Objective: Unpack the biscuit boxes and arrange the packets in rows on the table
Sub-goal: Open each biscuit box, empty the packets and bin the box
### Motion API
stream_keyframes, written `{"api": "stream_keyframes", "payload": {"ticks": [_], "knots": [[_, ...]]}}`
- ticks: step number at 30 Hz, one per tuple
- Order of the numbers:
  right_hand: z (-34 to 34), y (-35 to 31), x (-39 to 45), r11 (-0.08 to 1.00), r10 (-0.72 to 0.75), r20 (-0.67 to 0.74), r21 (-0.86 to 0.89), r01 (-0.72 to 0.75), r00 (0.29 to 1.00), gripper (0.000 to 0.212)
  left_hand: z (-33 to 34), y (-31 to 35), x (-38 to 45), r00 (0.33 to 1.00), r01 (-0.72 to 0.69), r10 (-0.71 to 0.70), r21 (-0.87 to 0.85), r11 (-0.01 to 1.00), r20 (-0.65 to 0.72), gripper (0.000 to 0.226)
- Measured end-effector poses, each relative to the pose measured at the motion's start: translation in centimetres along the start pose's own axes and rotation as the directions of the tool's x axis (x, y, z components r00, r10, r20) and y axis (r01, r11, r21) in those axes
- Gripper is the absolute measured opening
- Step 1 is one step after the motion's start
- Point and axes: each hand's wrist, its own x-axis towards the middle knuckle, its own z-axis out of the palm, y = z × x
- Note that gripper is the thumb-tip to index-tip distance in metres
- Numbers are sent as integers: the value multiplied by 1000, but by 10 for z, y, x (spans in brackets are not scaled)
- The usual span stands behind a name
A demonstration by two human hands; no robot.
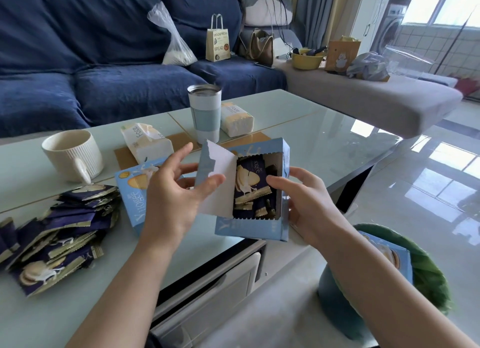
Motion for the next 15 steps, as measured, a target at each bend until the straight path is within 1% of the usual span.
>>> {"api": "stream_keyframes", "payload": {"ticks": [2,3,4,6,7,8,9,10,12,13,14,15], "knots": [[-1,0,1,1000,-20,-27,9,20,999,23,2,-1,-5,996,-44,38,72,996,83,84],[-1,0,1,1000,-26,-35,16,26,999,23,5,-1,-8,994,-57,48,95,994,100,80],[-2,-1,1,999,-29,-39,22,30,999,25,8,0,-10,995,-67,58,106,992,86,72],[-1,-4,1,999,-33,-34,36,35,999,30,14,2,-13,999,-52,52,53,997,1,44],[-1,-5,1,998,-33,-26,51,35,999,31,16,3,-14,1000,-7,7,-1,1000,-26,32],[-1,-5,0,997,-33,-13,68,33,999,31,18,3,-14,998,64,-66,-53,997,-21,24],[-1,-6,-1,996,-32,3,86,31,999,29,19,3,-14,987,161,-161,-87,983,11,23],[-1,-7,-1,994,-29,21,102,26,999,27,19,3,-13,963,269,-264,-119,956,61,25],[-2,-7,-2,991,-14,58,130,6,998,25,18,3,-12,878,476,-439,-241,846,192,28],[-3,-7,-3,990,-5,73,141,-5,997,26,17,4,-11,841,539,-482,-298,788,244,27],[-4,-8,-2,989,1,85,148,-14,996,27,16,5,-11,829,557,-487,-333,761,275,26],[-4,-8,-2,989,6,95,149,-20,995,27,15,6,-11,832,551,-472,-350,757,290,24]]}}
